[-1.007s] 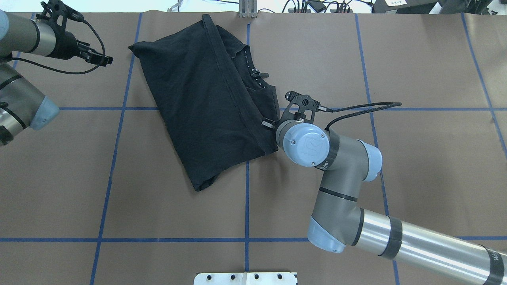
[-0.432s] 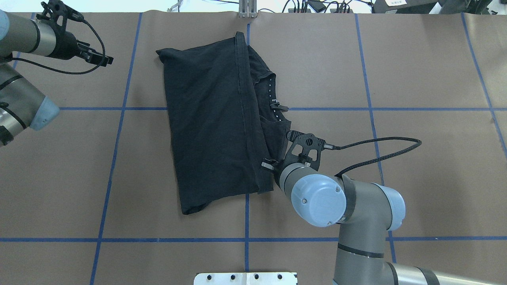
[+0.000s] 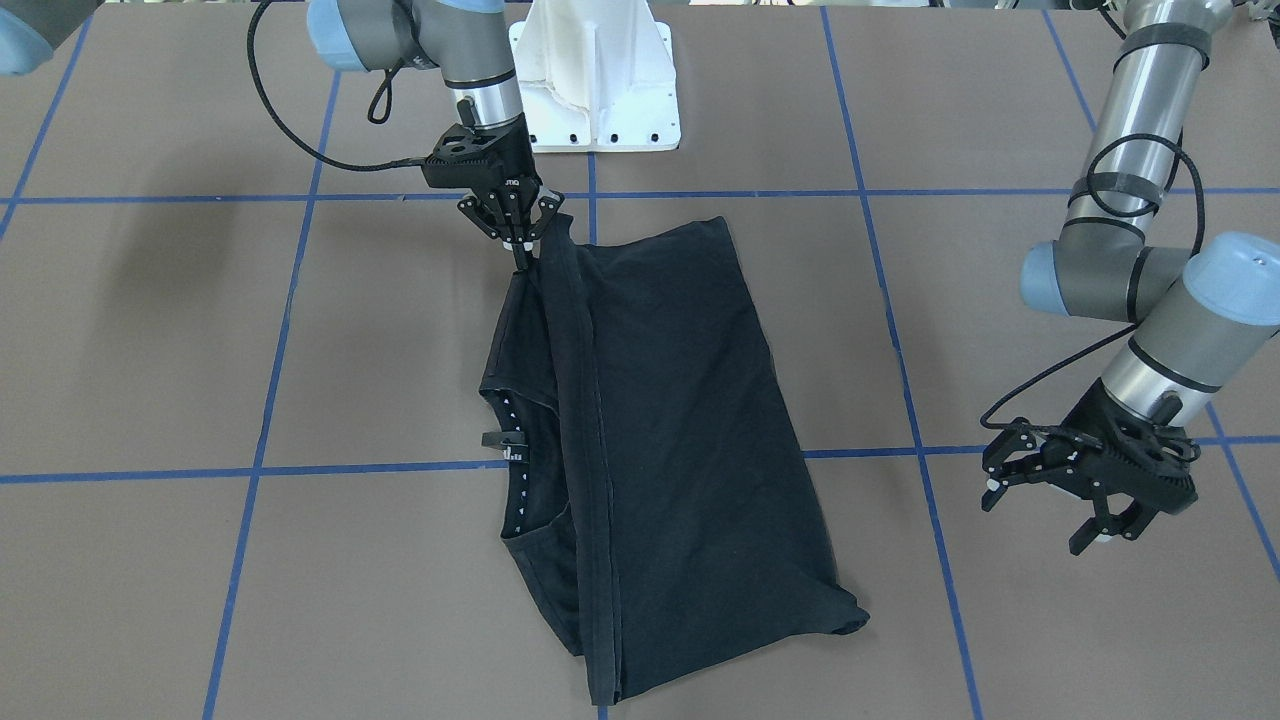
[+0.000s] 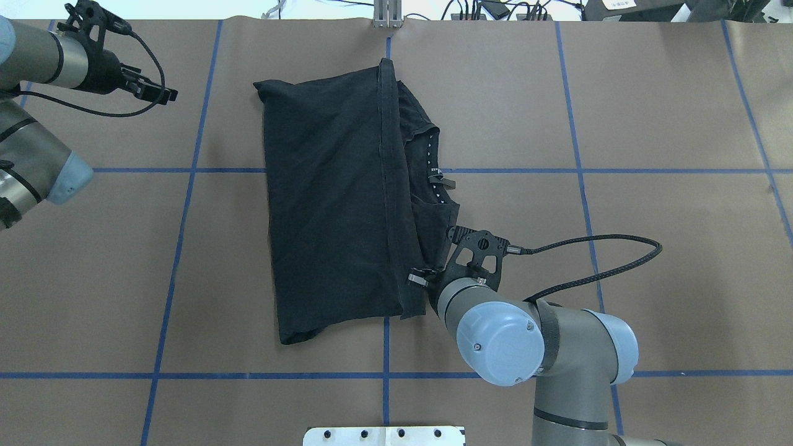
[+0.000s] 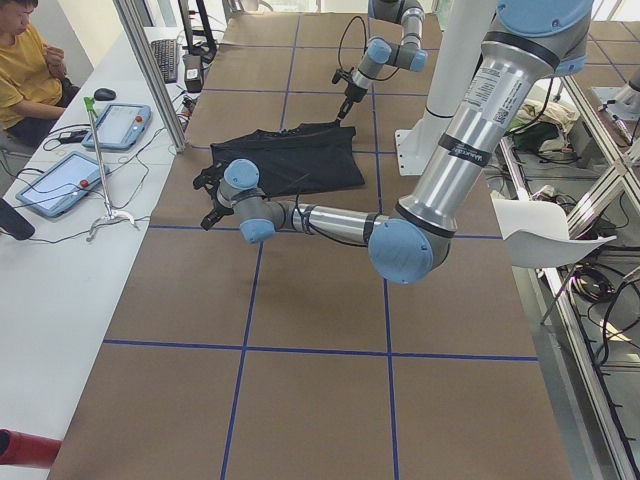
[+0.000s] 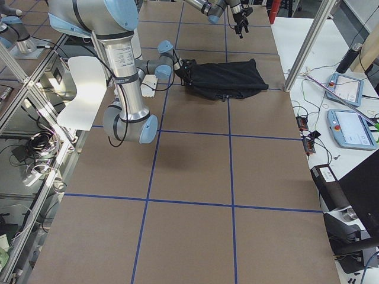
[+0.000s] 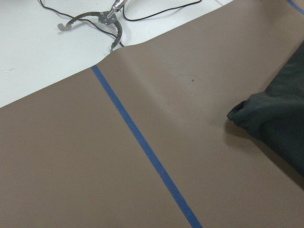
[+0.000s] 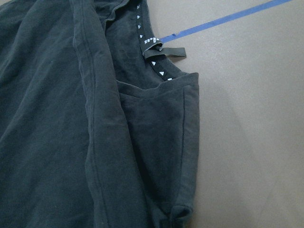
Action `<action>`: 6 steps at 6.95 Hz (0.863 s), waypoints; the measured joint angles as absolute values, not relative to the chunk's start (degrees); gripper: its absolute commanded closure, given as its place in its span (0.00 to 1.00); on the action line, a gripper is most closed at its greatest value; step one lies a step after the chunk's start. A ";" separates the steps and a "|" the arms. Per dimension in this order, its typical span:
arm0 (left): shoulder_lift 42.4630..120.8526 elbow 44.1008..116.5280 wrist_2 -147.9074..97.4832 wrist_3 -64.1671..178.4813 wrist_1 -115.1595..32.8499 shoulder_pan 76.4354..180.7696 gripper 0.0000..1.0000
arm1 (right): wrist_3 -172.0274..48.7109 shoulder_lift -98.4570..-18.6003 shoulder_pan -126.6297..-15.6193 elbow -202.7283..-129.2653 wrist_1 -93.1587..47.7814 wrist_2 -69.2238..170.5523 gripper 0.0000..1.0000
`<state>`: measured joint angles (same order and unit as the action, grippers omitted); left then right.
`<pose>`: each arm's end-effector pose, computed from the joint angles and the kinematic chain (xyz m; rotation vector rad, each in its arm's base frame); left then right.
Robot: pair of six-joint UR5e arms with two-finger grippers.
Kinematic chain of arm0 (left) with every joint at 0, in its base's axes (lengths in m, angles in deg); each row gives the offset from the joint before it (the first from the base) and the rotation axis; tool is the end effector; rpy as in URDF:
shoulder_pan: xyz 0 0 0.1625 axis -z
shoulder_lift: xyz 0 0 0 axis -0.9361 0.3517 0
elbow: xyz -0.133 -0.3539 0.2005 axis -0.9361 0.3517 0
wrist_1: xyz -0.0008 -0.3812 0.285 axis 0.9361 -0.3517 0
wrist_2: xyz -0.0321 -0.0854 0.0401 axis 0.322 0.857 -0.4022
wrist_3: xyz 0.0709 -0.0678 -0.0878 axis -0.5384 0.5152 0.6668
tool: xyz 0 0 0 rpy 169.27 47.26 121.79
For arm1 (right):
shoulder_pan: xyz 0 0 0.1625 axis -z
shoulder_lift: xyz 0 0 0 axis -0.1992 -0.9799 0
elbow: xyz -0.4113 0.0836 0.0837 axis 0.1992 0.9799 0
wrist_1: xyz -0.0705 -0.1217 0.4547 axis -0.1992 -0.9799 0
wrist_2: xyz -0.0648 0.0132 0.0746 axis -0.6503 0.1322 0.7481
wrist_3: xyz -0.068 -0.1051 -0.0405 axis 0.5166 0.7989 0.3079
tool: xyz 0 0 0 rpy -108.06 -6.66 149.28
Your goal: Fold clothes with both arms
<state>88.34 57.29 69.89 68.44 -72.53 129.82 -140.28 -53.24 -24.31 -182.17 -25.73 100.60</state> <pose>0.3284 -0.7287 0.4802 0.7433 0.8656 0.3063 -0.6151 -0.3162 0.2193 0.3401 -0.9352 0.4291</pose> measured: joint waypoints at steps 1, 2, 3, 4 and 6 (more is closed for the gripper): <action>88.34 57.28 69.90 68.44 -72.53 129.77 0.00 | -140.25 -53.22 -24.00 -182.20 -25.74 100.32 0.00; 88.34 57.28 69.94 68.44 -72.53 129.74 0.00 | -140.00 -53.12 -24.13 -182.19 -25.74 100.24 0.00; 88.36 57.28 69.96 68.44 -72.53 129.72 0.00 | -138.79 -52.92 -25.12 -182.12 -25.79 100.49 0.00; 88.40 57.31 69.97 68.44 -72.53 129.71 0.00 | -136.27 -52.59 -26.68 -182.02 -25.91 101.16 0.00; 88.43 57.39 69.97 68.46 -72.54 129.70 0.00 | -131.16 -49.33 -30.48 -180.67 -28.65 103.00 0.00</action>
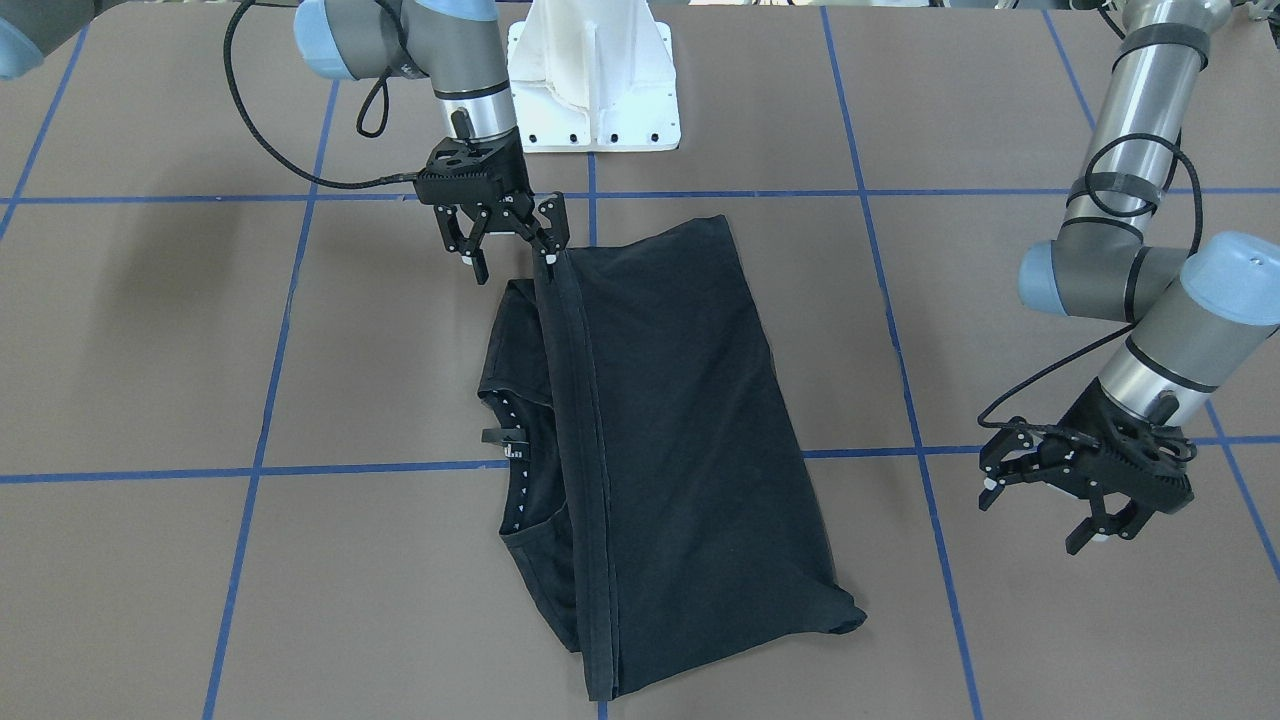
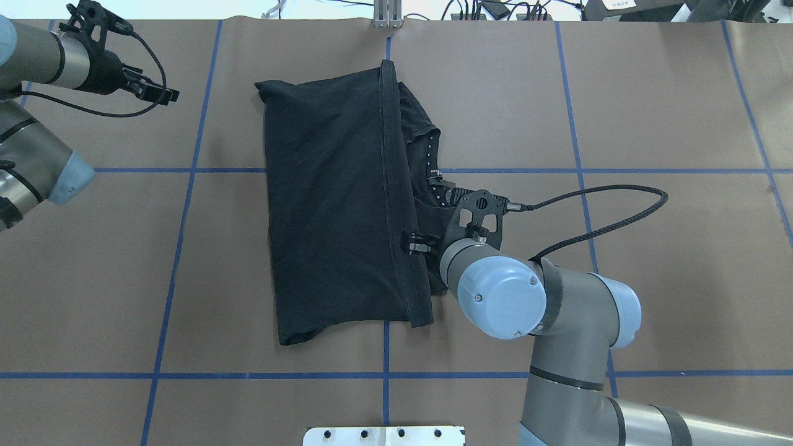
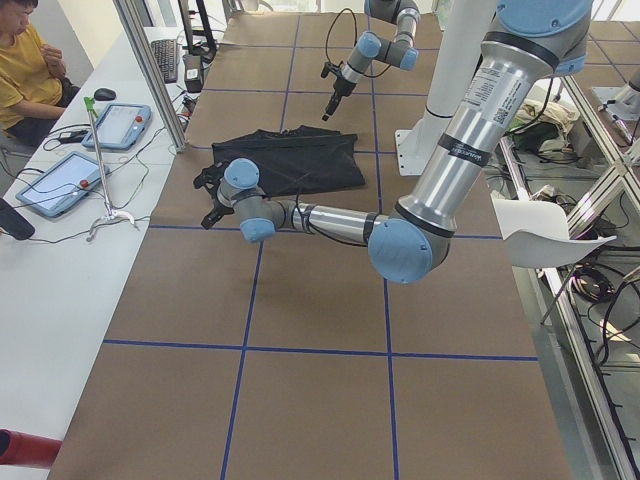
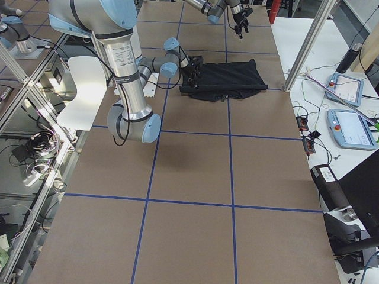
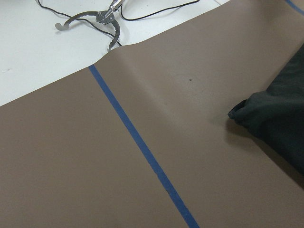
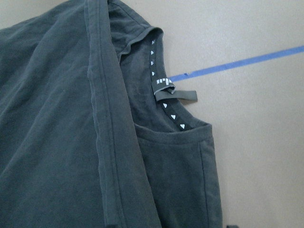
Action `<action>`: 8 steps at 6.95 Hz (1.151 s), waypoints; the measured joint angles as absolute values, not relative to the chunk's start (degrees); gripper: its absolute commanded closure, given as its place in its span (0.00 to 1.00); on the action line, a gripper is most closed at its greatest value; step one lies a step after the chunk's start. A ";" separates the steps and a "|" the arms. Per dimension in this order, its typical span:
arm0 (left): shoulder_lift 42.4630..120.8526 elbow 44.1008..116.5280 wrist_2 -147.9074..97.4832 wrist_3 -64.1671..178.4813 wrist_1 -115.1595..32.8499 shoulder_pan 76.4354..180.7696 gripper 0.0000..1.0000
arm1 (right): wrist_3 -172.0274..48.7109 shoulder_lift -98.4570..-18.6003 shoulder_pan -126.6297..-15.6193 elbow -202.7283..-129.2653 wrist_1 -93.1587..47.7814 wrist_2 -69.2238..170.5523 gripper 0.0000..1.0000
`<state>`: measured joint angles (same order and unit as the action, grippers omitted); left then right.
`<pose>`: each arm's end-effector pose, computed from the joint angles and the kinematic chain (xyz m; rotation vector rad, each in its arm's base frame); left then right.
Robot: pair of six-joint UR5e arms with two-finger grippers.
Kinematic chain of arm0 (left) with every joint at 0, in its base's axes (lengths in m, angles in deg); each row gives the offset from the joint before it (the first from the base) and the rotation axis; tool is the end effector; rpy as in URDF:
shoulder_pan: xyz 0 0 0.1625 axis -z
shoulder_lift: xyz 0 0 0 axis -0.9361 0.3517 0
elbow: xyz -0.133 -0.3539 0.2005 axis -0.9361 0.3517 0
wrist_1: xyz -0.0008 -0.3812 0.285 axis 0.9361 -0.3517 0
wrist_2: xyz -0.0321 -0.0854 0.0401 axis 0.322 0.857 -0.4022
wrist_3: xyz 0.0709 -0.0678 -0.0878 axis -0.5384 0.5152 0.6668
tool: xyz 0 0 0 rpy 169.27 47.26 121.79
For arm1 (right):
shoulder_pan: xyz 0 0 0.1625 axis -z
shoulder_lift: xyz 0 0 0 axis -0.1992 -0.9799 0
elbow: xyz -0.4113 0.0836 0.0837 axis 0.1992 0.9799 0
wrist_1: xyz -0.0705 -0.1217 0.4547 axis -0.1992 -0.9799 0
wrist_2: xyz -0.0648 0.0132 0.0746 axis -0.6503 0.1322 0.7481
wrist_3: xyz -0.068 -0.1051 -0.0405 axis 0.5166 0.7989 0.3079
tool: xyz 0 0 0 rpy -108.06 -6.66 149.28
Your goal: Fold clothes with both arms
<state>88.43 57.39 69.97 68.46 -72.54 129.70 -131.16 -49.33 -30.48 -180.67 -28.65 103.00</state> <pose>0.3302 -0.7282 0.4778 0.7448 0.8690 0.3094 -0.5920 -0.3799 0.1948 0.4214 -0.8805 0.3616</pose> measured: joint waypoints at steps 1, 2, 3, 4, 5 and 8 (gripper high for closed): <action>88.43 57.43 69.97 68.48 -72.53 129.70 0.00 | -129.61 -45.67 -31.92 -178.12 -31.65 103.73 0.00; 88.43 57.45 69.99 68.46 -72.53 129.70 0.00 | -128.49 -41.18 -33.00 -173.25 -33.88 104.36 0.00; 88.43 57.46 70.03 68.46 -72.53 129.67 0.00 | -127.67 -36.87 -33.66 -167.62 -35.11 104.87 0.00; 88.42 57.46 70.05 68.50 -72.53 129.64 0.00 | -127.29 -33.59 -33.99 -163.00 -36.52 105.22 0.00; 88.38 57.49 70.06 68.50 -72.53 129.63 0.00 | -126.69 -31.47 -34.08 -160.13 -39.47 105.66 0.00; 88.35 57.50 70.06 68.47 -72.53 129.61 0.00 | -121.56 -28.21 -33.63 -156.04 -47.06 106.31 0.01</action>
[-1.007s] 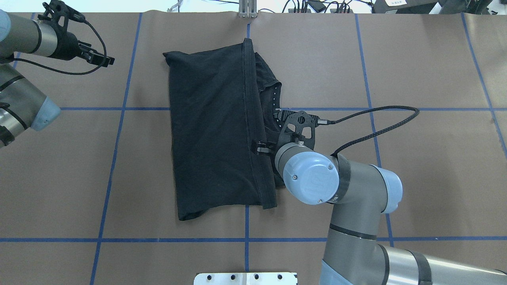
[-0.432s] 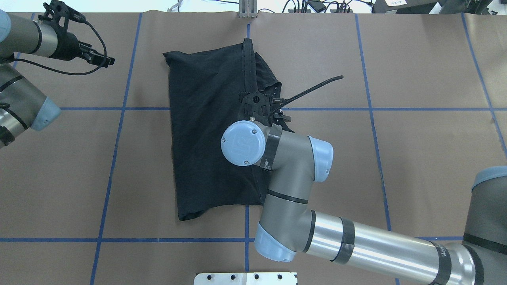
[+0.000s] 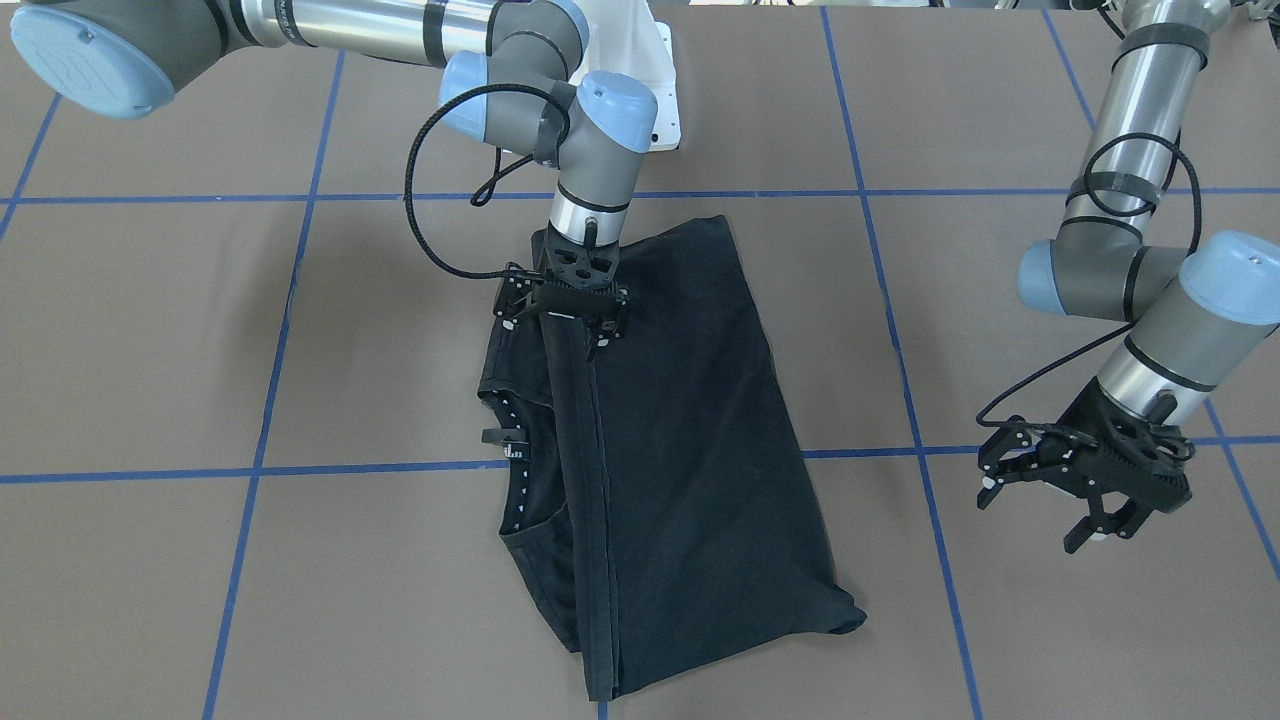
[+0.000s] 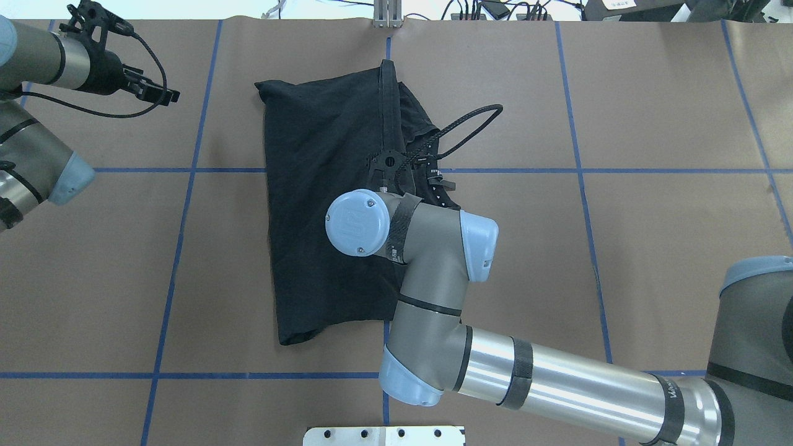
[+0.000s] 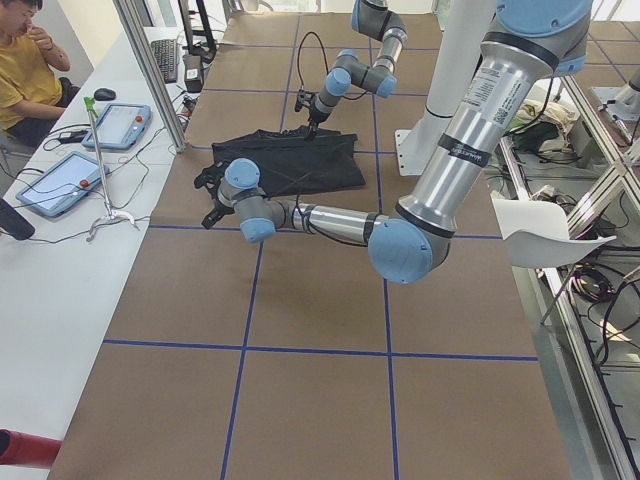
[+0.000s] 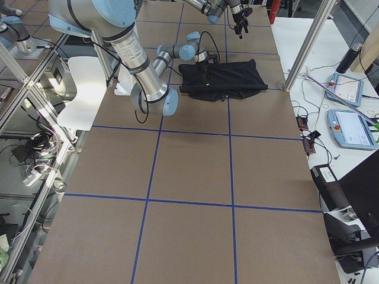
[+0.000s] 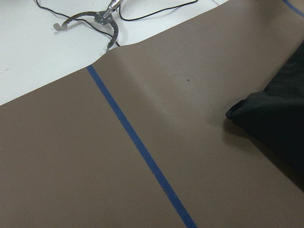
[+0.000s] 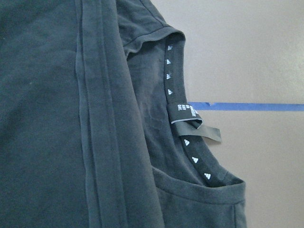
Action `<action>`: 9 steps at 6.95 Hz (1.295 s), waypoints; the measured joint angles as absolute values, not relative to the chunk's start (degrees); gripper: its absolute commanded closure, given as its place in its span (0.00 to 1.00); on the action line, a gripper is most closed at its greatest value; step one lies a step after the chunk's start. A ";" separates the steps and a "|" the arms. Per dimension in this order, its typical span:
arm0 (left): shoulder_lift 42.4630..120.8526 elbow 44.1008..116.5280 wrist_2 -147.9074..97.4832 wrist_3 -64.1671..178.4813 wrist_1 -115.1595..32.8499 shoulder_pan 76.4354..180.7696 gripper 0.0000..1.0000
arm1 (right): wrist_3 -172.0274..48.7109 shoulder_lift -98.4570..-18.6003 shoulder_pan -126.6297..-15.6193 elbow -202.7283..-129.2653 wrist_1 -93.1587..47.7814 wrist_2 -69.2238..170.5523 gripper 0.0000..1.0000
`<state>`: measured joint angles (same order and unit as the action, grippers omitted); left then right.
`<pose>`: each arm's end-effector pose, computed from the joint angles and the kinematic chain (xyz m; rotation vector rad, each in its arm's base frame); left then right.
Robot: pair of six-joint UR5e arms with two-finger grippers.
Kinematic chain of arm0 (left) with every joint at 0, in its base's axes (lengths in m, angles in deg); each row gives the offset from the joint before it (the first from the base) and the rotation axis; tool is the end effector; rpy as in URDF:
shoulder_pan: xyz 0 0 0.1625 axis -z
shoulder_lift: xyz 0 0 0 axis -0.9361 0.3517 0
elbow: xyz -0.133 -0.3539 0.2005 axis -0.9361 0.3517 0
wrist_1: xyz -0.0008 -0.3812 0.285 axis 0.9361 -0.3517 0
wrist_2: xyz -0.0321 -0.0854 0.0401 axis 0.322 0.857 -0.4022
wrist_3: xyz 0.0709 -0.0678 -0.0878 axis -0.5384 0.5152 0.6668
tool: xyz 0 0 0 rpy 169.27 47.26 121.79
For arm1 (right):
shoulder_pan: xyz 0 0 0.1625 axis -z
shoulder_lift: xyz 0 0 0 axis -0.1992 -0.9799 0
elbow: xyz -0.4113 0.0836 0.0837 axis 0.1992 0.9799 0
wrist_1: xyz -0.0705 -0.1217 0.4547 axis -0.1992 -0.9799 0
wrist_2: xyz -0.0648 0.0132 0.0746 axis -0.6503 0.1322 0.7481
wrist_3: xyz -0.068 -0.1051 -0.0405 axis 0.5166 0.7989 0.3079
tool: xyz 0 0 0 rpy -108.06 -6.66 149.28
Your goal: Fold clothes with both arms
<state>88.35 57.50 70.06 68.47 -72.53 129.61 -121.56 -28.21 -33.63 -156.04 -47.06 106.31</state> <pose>0.3312 -0.7271 0.4777 0.7436 0.8710 0.3116 -0.6951 -0.4546 0.1760 0.3565 -0.4772 0.2004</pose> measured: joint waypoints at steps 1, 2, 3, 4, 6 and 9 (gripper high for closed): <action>88.35 57.45 70.06 68.45 -72.53 129.58 0.00 | -120.94 -26.14 -33.38 -153.68 -47.48 106.43 0.03; 88.37 57.37 70.06 68.44 -72.53 129.55 0.00 | -119.41 -24.58 -33.08 -151.62 -47.67 106.49 0.08; 88.38 57.33 70.06 68.44 -72.53 129.54 0.00 | -116.78 -24.12 -32.76 -150.75 -47.93 106.49 0.08; 88.41 57.30 70.06 68.44 -72.53 129.53 0.00 | -114.32 -24.01 -32.38 -150.45 -48.72 106.45 0.09; 88.41 57.22 70.06 68.42 -72.53 129.53 0.00 | -111.41 -23.66 -31.62 -150.57 -51.79 106.37 0.11; 88.37 57.09 70.06 68.36 -72.53 129.52 0.00 | -108.60 -23.54 -30.55 -150.59 -54.19 106.47 0.17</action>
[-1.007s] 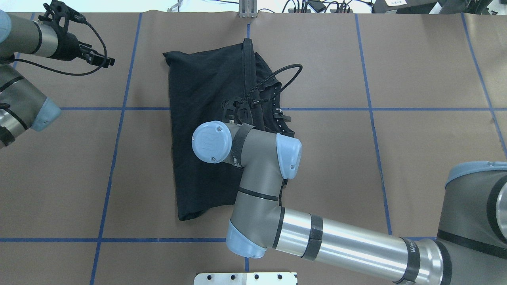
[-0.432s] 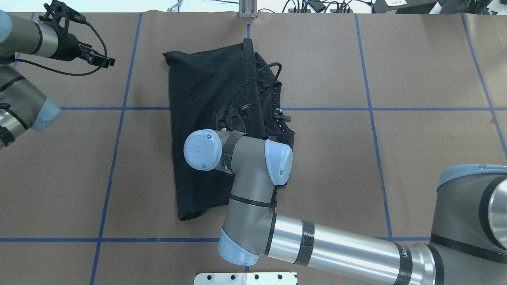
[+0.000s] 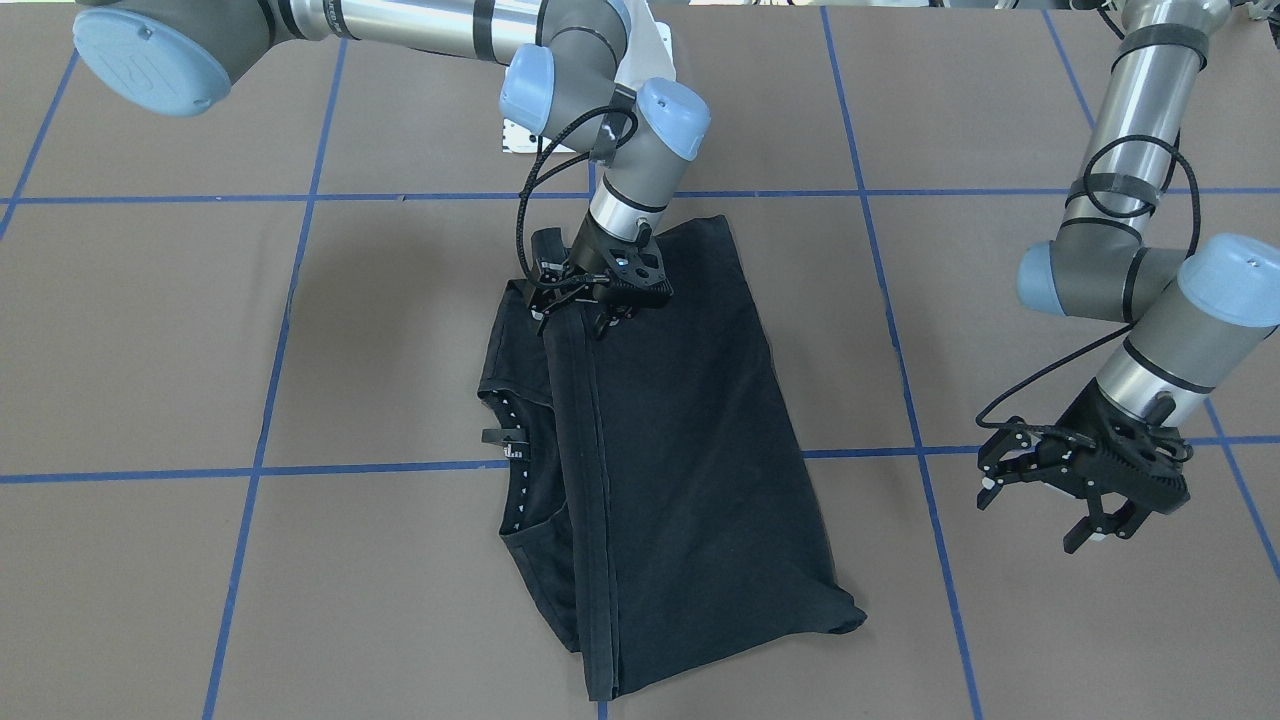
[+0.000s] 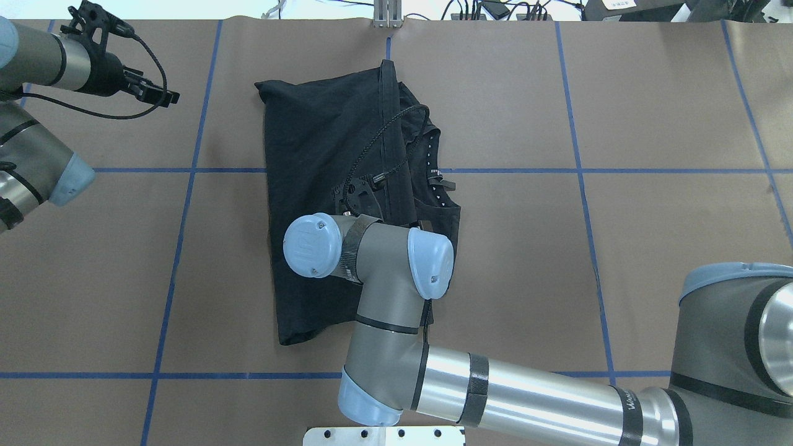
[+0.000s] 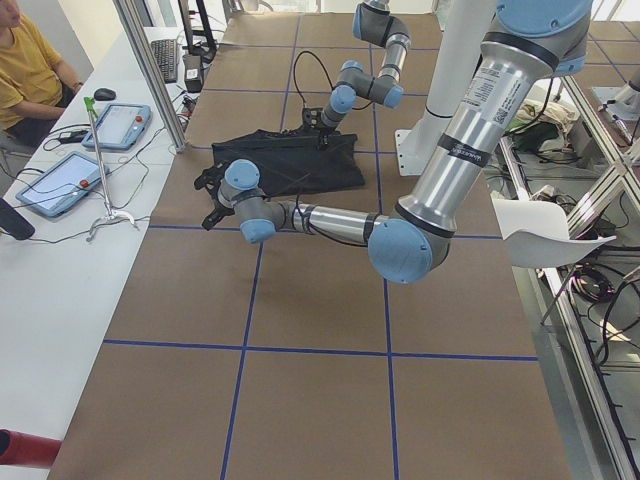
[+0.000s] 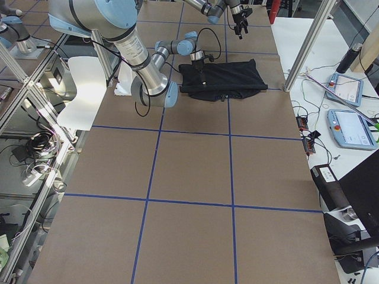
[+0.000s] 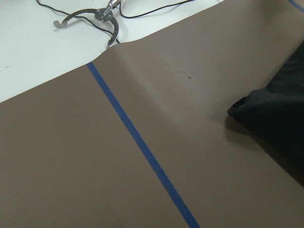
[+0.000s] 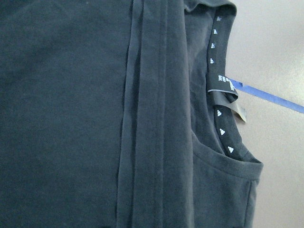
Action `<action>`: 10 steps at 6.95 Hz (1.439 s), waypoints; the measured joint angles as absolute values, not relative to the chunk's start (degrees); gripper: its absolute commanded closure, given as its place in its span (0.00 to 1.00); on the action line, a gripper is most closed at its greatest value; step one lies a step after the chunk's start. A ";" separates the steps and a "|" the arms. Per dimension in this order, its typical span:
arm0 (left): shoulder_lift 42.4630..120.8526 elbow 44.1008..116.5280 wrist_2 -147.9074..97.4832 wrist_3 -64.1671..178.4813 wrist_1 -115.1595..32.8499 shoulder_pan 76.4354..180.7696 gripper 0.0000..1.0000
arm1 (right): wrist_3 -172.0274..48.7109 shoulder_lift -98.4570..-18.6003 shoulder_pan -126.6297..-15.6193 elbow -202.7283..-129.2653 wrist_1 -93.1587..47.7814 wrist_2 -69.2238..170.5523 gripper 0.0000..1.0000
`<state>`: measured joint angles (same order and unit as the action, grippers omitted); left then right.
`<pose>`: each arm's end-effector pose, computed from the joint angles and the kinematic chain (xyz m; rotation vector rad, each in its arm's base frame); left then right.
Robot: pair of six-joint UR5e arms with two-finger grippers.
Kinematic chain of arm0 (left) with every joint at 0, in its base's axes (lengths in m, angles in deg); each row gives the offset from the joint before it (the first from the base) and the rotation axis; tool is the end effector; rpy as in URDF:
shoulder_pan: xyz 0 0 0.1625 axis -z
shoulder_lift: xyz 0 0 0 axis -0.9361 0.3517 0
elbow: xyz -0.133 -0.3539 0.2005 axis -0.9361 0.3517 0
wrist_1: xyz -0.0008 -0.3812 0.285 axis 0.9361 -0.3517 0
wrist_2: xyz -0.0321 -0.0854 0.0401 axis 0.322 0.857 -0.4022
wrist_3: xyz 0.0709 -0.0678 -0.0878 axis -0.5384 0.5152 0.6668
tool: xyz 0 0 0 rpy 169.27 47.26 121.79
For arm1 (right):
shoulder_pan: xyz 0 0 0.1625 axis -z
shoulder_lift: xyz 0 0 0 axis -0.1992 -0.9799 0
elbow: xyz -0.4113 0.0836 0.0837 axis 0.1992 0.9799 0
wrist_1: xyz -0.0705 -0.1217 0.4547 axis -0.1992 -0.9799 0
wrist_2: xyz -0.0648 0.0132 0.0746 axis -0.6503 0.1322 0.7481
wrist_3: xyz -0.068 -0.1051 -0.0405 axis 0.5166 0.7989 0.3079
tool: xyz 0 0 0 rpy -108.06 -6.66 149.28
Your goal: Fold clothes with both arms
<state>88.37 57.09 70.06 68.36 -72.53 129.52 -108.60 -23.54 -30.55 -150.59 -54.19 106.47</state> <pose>0.3326 -0.7270 0.4818 0.7376 0.8683 0.3132 -0.7340 -0.4216 0.1734 0.3419 -0.3175 -0.0870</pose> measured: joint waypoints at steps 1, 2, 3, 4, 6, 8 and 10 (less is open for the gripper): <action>88.35 57.02 70.06 68.36 -72.53 129.53 0.00 | -107.22 -23.49 -30.33 -150.76 -55.26 106.48 0.20; 88.29 56.98 70.06 68.35 -72.53 129.52 0.00 | -106.27 -23.56 -30.21 -150.94 -55.99 106.48 0.29; 88.14 57.01 70.06 68.36 -72.55 129.52 0.00 | -105.53 -23.82 -30.11 -151.00 -56.28 106.44 0.38; 87.92 57.14 70.06 68.35 -72.59 129.53 0.00 | -104.75 -24.11 -30.08 -151.06 -56.40 106.37 0.44; 87.76 57.24 70.06 68.30 -72.61 129.52 0.00 | -101.57 -25.10 -30.14 -153.17 -57.79 106.29 0.45; 87.73 57.26 70.06 68.29 -72.62 129.52 0.00 | -96.85 -33.93 -31.00 -164.58 -59.30 106.24 0.45; 87.73 57.32 70.06 68.34 -72.62 129.52 0.00 | -95.29 -42.67 -31.55 -172.96 -59.55 106.05 0.45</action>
